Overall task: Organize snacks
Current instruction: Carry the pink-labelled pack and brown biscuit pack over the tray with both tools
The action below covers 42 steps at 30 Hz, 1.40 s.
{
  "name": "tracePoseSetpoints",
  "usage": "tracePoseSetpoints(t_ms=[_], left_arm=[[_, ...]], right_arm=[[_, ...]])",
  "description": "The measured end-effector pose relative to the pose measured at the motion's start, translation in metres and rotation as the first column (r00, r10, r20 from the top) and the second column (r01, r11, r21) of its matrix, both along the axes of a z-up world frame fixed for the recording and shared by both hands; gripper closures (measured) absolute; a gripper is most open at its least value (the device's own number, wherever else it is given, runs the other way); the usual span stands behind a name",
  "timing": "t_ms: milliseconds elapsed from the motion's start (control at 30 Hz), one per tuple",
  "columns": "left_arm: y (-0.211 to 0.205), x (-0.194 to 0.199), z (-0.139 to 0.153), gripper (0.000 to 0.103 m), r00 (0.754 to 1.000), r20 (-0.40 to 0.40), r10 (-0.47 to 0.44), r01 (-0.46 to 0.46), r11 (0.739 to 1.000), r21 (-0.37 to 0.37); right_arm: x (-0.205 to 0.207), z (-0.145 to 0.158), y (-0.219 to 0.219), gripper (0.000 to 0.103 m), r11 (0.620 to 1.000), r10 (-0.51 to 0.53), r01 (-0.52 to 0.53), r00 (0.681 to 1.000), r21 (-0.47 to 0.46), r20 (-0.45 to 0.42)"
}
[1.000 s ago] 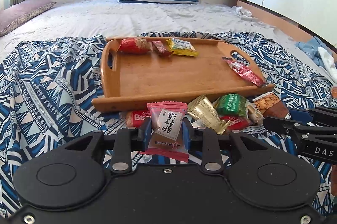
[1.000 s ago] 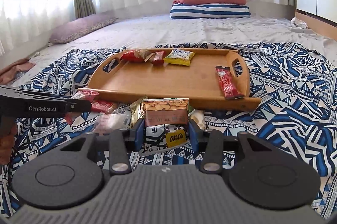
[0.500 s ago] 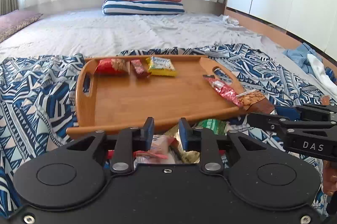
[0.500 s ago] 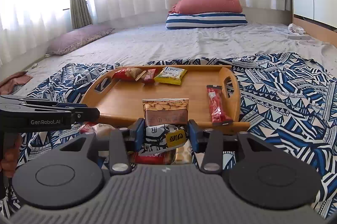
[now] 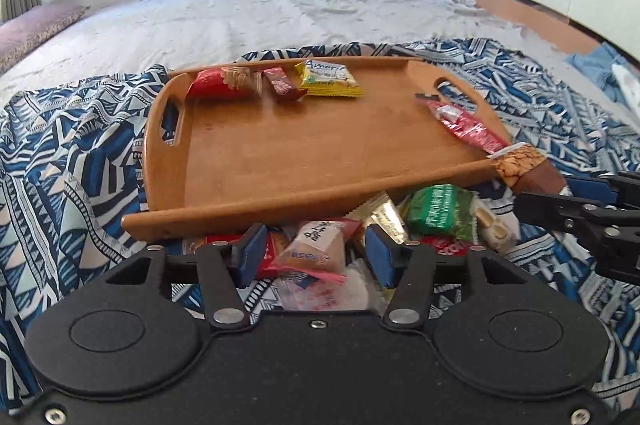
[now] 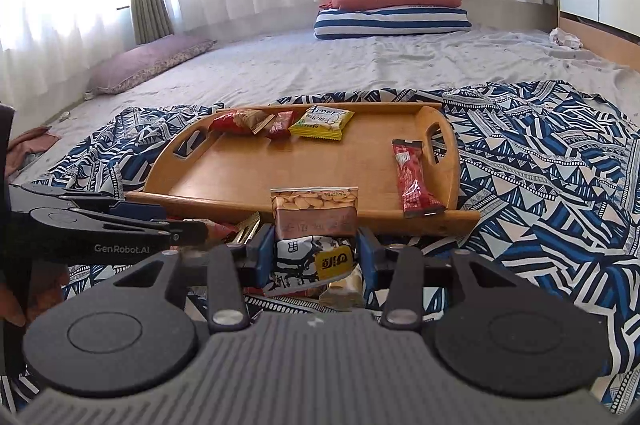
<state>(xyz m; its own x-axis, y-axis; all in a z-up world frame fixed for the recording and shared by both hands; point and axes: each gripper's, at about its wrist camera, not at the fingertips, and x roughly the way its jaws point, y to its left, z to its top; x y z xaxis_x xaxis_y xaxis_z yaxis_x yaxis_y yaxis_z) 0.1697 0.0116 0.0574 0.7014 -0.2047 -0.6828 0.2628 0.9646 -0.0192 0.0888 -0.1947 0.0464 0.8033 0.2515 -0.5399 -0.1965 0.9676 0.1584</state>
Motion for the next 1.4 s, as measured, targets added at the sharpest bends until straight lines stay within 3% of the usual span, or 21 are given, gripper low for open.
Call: tracePoseSetpoints(t_ms=[100, 333, 433, 567, 733, 1100, 1400], left_arm=[[0.001, 0.01, -0.005, 0.05, 0.999, -0.037, -0.006, 0.005, 1.0, -0.029], [-0.012, 0.02, -0.015, 0.051, 0.998, -0.053, -0.04, 0.041, 0.999, 0.02], [-0.013, 0.022, -0.018, 0.057, 0.998, -0.046, -0.032, 0.034, 0.999, 0.04], [-0.011, 0.022, -0.019, 0.071, 0.999, -0.037, -0.039, 0.04, 0.999, 0.03], [-0.01, 0.015, -0.018, 0.075, 0.999, -0.002, -0.037, 0.037, 0.999, 0.03], [-0.003, -0.002, 0.012, 0.076, 0.998, 0.049, -0.042, 0.046, 0.995, -0.088], [-0.02, 0.012, 0.029, 0.076, 0.995, 0.081, -0.054, 0.067, 0.985, -0.159]], right_arm=[[0.001, -0.001, 0.0, 0.056, 1.0, 0.004, -0.004, 1.0, -0.004, -0.005], [0.004, 0.002, -0.007, 0.056, 1.0, -0.01, 0.01, 1.0, -0.012, 0.002], [0.004, 0.004, -0.01, 0.056, 1.0, -0.016, 0.016, 1.0, -0.015, 0.008], [0.005, 0.005, -0.012, 0.056, 1.0, -0.02, 0.021, 1.0, -0.018, 0.008], [0.005, 0.005, -0.013, 0.056, 1.0, -0.02, 0.02, 1.0, -0.014, 0.01], [0.013, 0.01, -0.018, 0.056, 0.999, -0.041, 0.04, 0.999, 0.028, 0.026], [0.039, 0.022, -0.037, 0.056, 0.995, -0.082, 0.079, 0.996, 0.062, 0.044]])
